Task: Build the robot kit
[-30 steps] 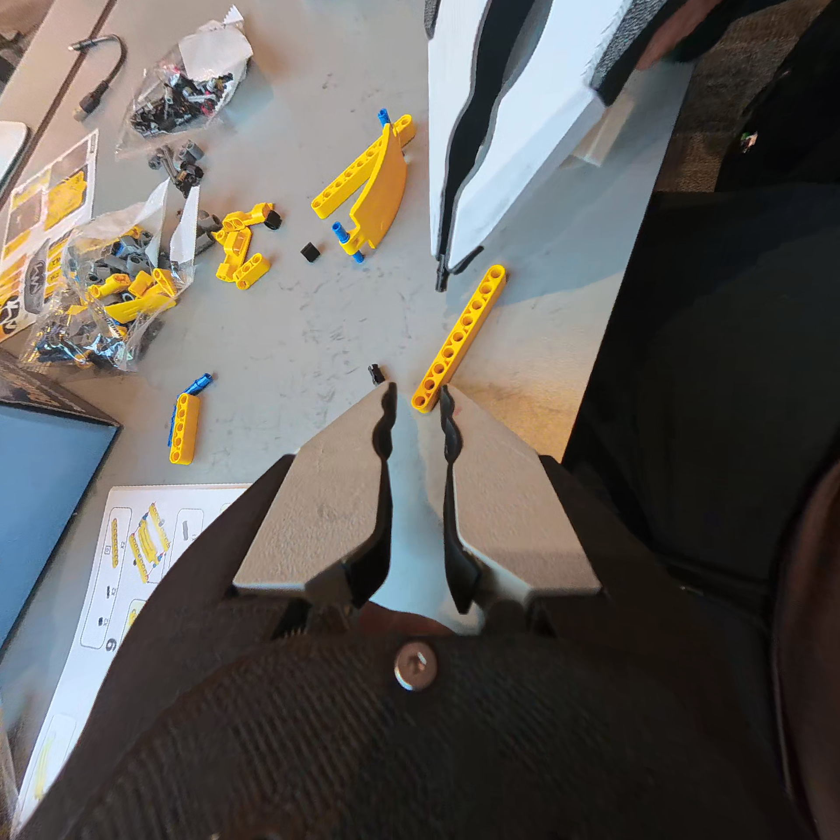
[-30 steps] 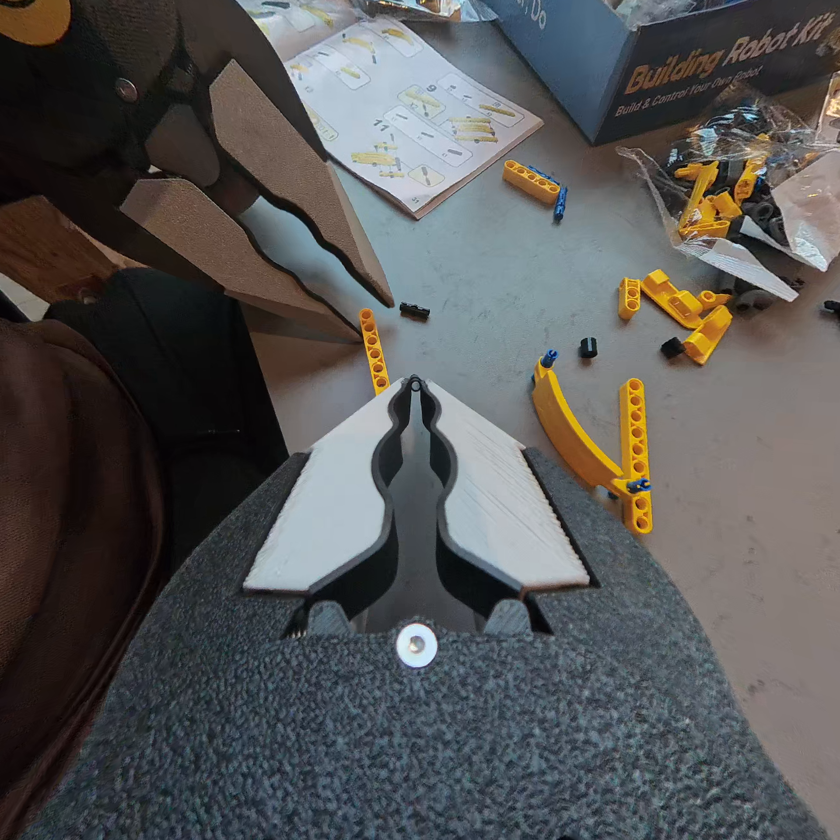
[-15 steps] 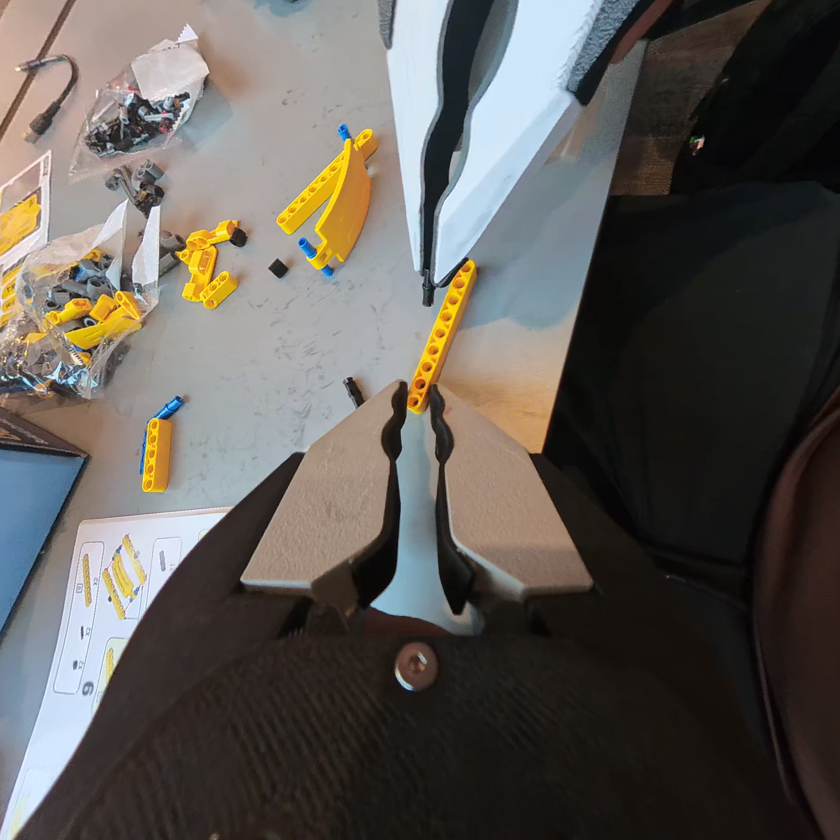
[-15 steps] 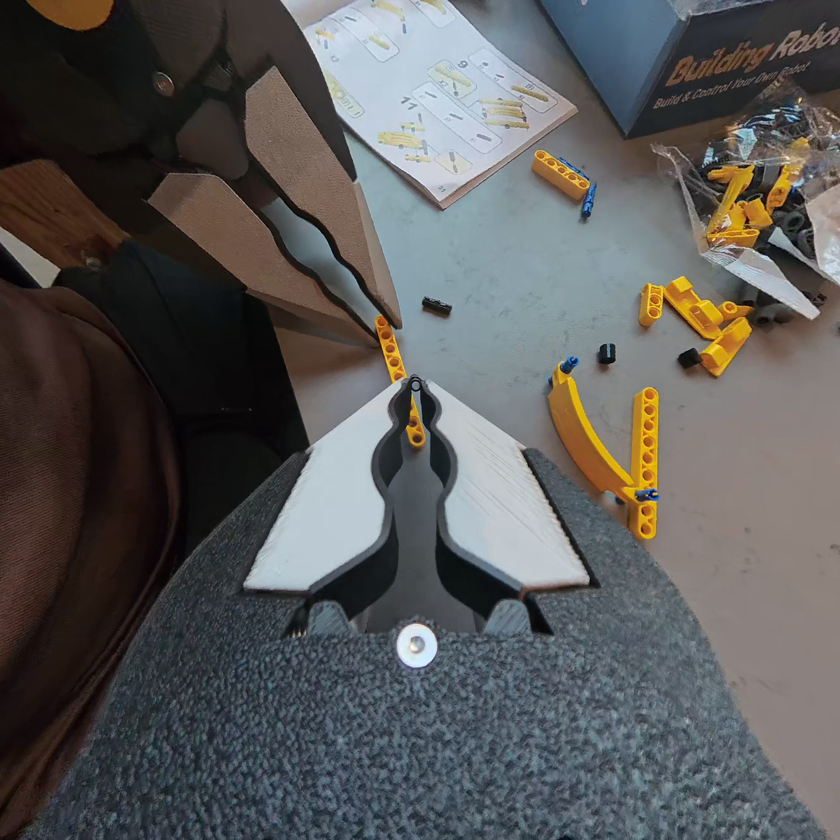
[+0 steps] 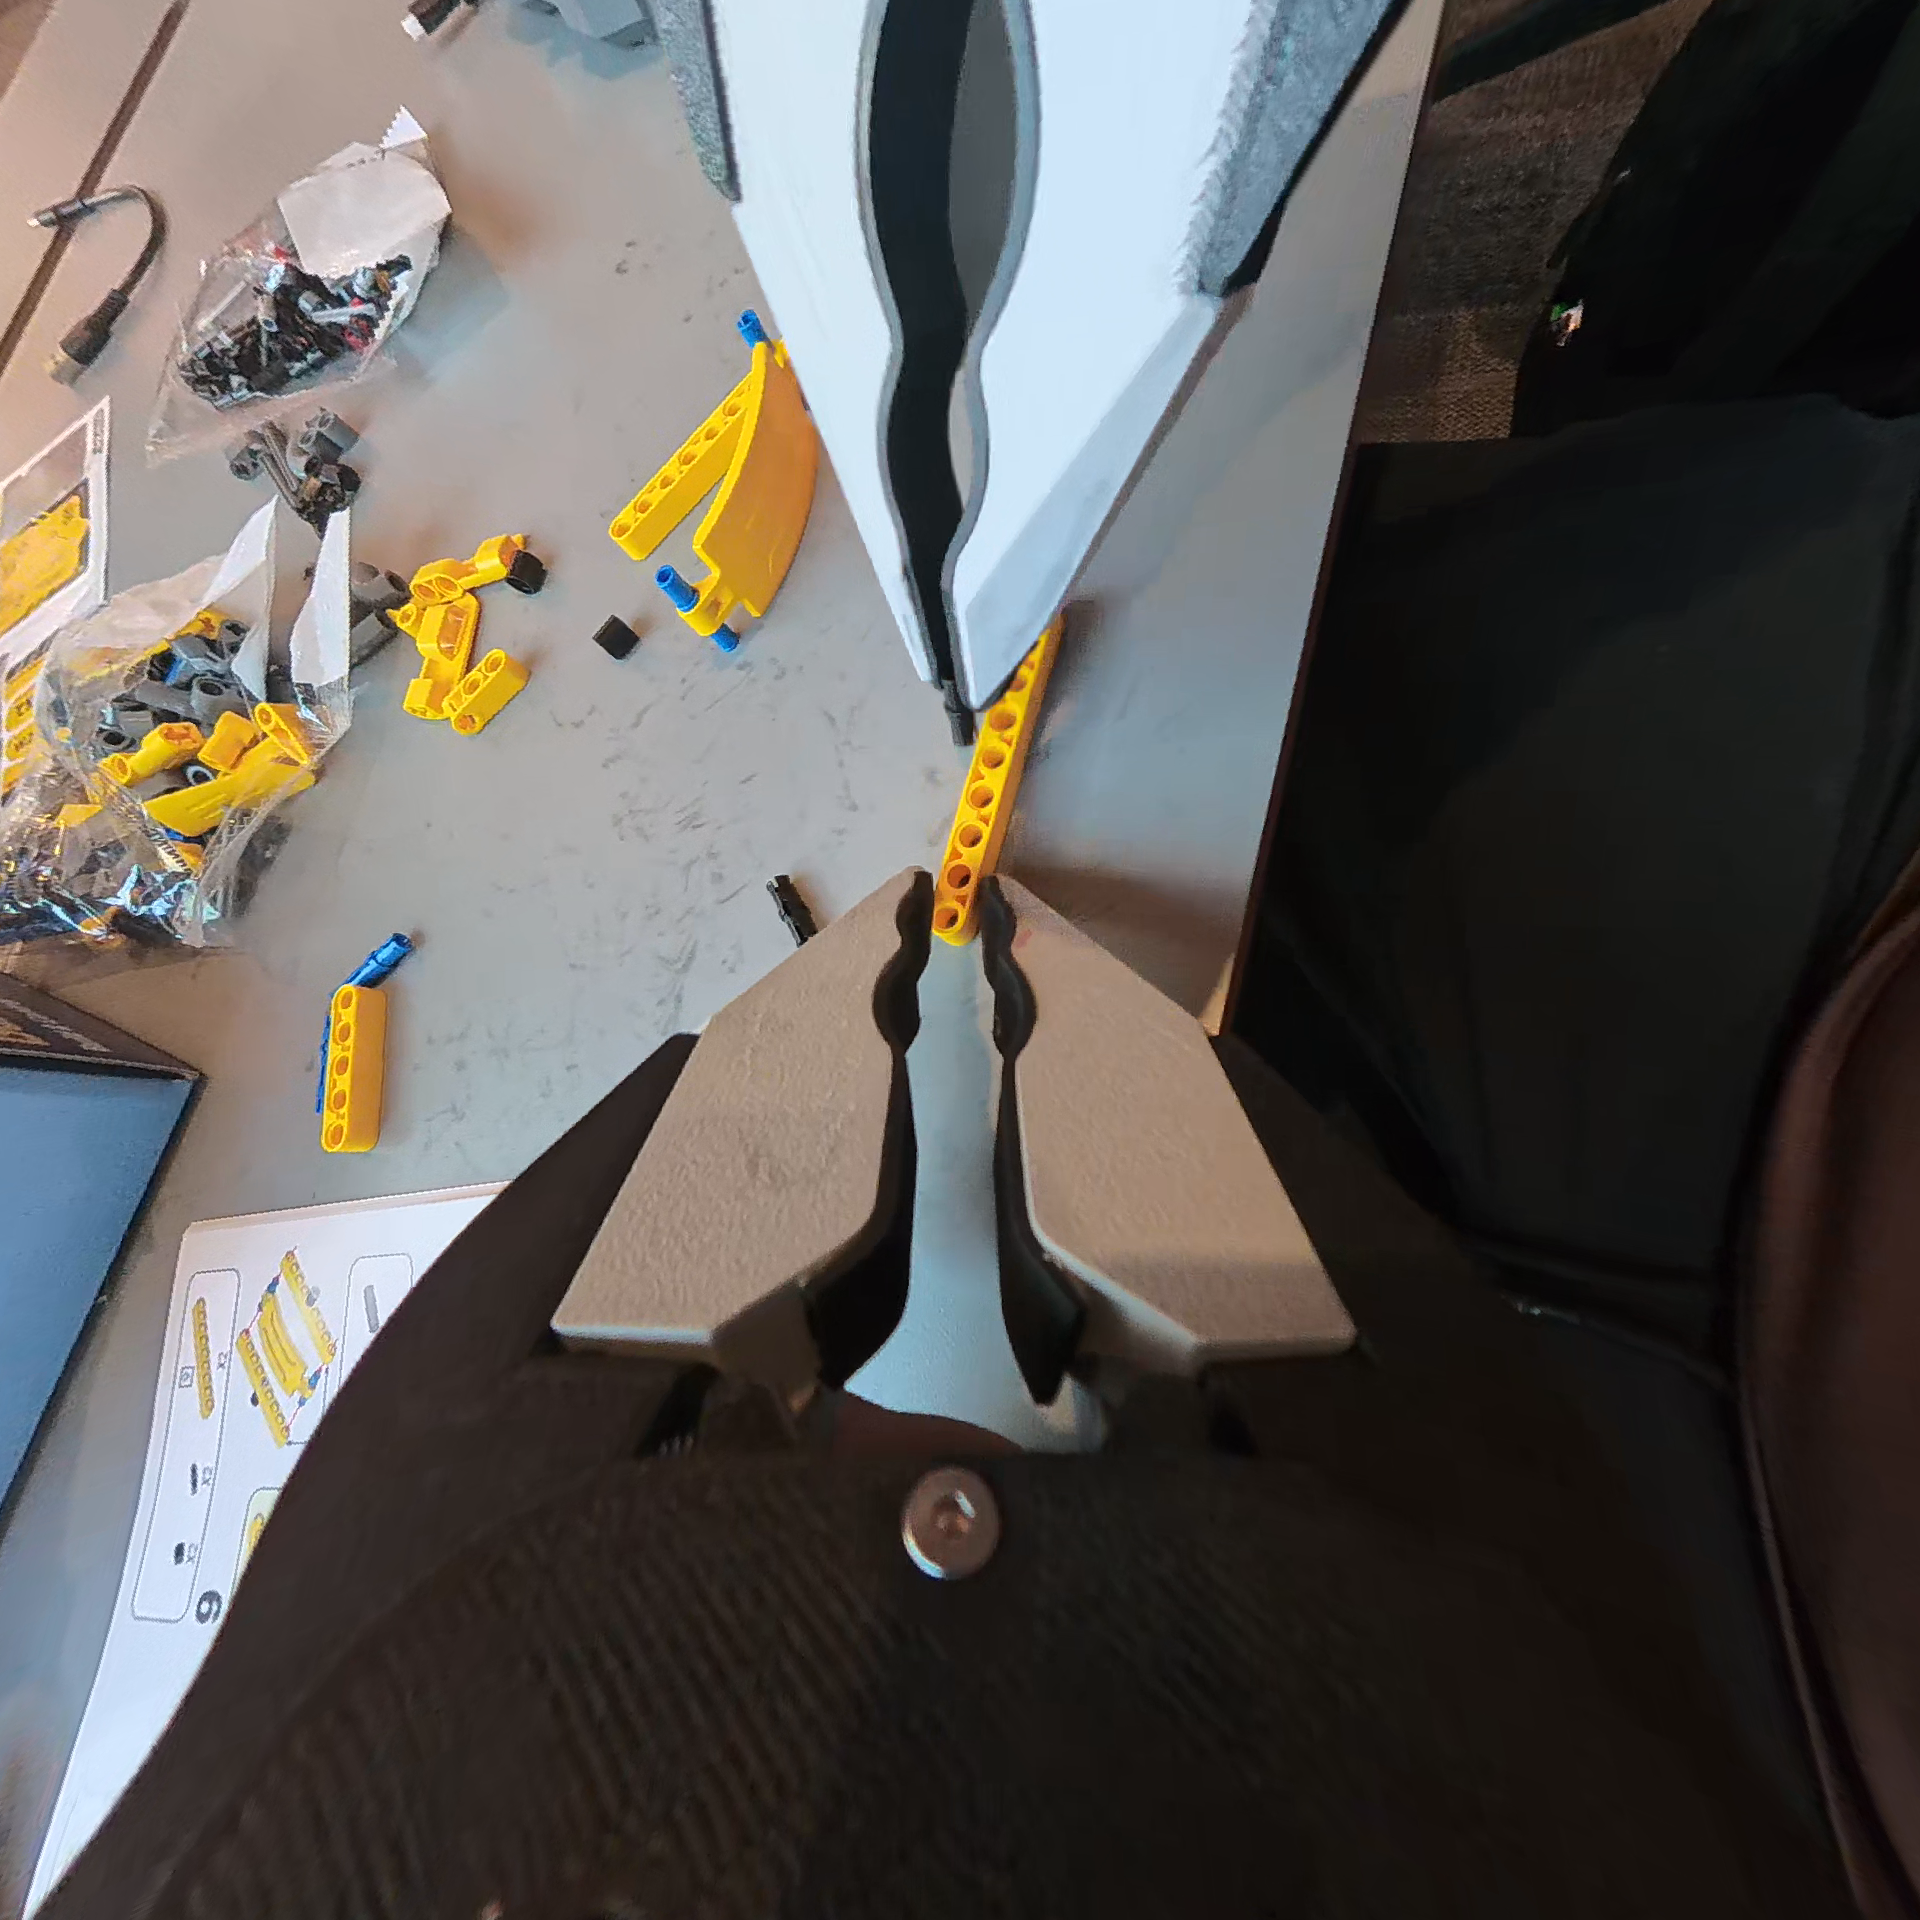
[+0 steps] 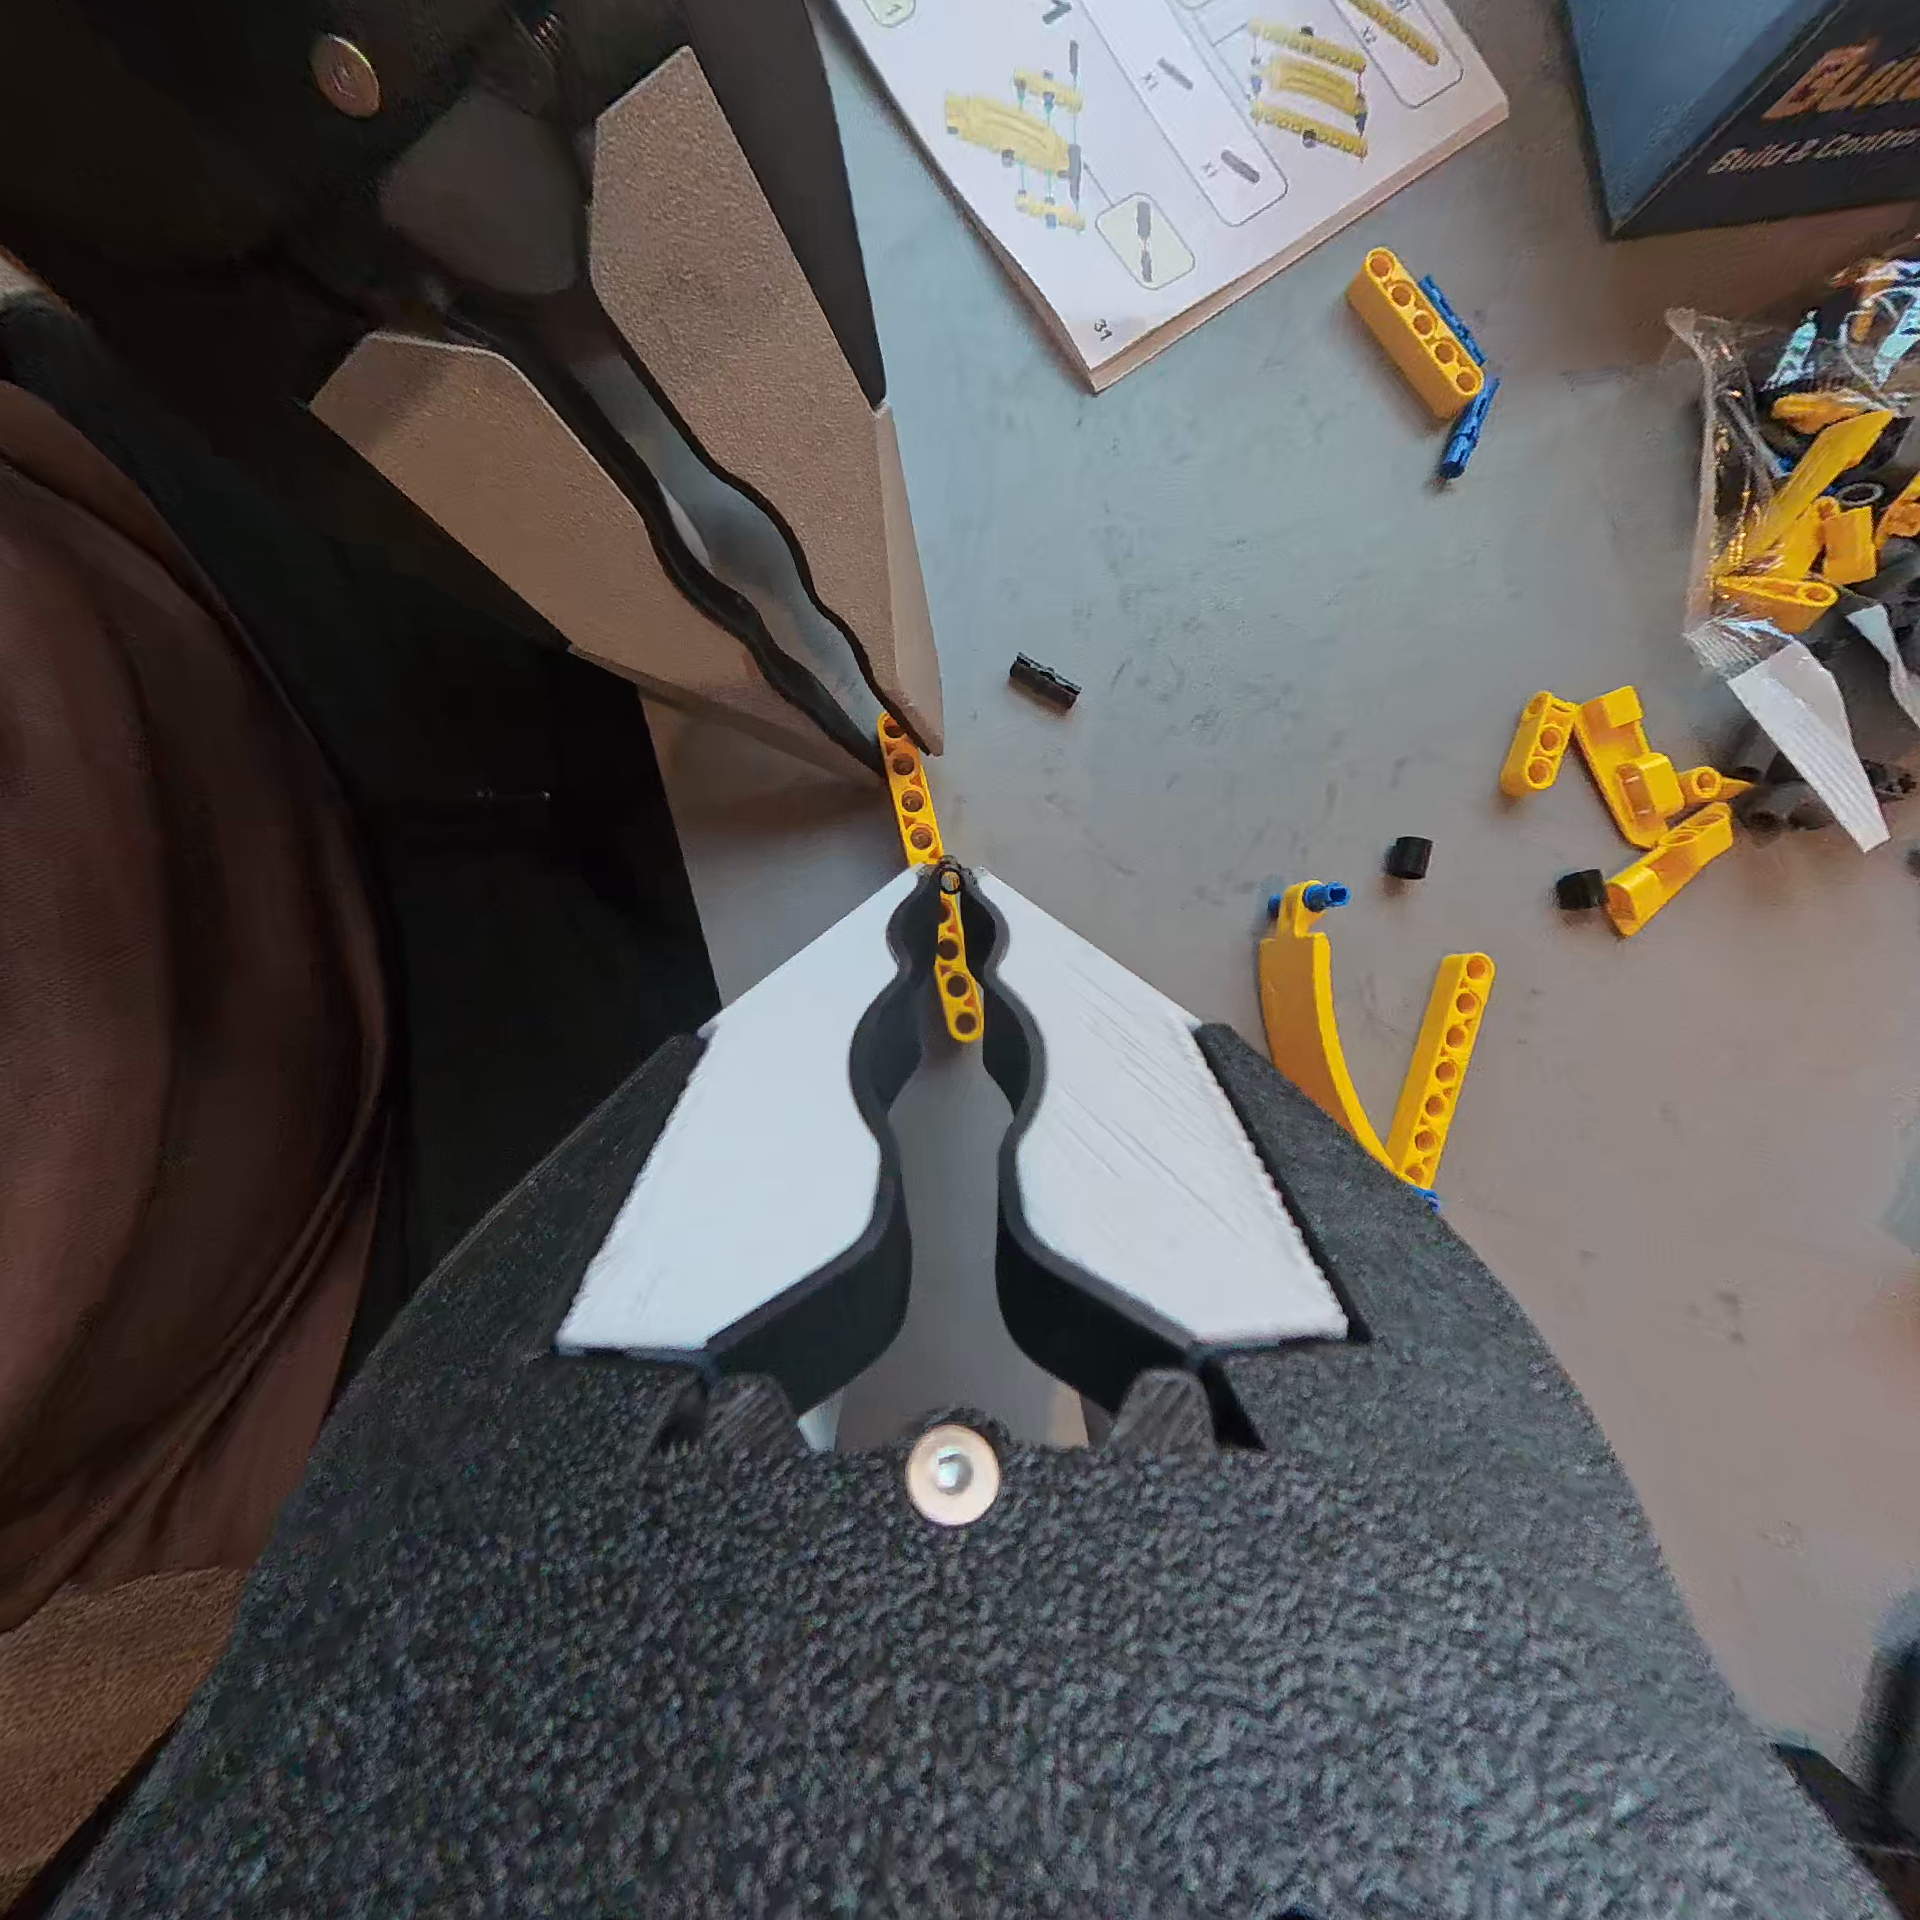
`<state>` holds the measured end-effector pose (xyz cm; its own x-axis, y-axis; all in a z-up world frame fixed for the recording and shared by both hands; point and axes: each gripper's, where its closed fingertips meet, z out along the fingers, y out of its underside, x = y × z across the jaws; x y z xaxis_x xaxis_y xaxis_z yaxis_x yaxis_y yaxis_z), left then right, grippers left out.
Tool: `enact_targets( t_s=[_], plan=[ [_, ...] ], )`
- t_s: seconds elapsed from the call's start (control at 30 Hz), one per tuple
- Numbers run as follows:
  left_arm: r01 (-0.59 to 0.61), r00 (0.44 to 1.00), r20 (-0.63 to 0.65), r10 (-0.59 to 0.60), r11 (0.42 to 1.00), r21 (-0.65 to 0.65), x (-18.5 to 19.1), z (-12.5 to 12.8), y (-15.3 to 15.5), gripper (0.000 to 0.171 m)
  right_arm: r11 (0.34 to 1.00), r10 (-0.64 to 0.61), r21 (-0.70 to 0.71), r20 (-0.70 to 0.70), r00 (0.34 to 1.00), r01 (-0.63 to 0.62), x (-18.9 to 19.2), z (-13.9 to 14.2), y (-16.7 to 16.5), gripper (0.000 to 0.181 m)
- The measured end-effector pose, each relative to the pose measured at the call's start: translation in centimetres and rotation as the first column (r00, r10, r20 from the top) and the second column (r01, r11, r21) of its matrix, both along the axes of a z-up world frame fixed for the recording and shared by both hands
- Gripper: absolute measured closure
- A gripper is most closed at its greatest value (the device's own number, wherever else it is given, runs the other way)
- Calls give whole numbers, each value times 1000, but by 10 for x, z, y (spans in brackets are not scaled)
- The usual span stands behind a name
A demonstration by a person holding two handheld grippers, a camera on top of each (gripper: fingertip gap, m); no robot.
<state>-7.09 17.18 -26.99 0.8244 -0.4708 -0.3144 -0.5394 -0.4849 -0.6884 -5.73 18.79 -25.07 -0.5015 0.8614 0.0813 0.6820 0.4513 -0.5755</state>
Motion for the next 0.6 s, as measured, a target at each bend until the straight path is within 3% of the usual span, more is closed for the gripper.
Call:
enact_targets(
  t_s=[0.03,0.27,0.6],
  plan=[
    [0,1000,1,0,1000,0,0,0,0,165,1000,4,-10,14,1000,-4,1,1,-1,178],
    [1,1000,-4,-1,1000,2,0,0,0,165,996,-25,-79,98,995,33,1,-1,1,178],
    [1,1000,-7,-1,1000,4,0,0,0,166,999,-16,-40,167,986,23,1,-6,-1,178]
  ],
)
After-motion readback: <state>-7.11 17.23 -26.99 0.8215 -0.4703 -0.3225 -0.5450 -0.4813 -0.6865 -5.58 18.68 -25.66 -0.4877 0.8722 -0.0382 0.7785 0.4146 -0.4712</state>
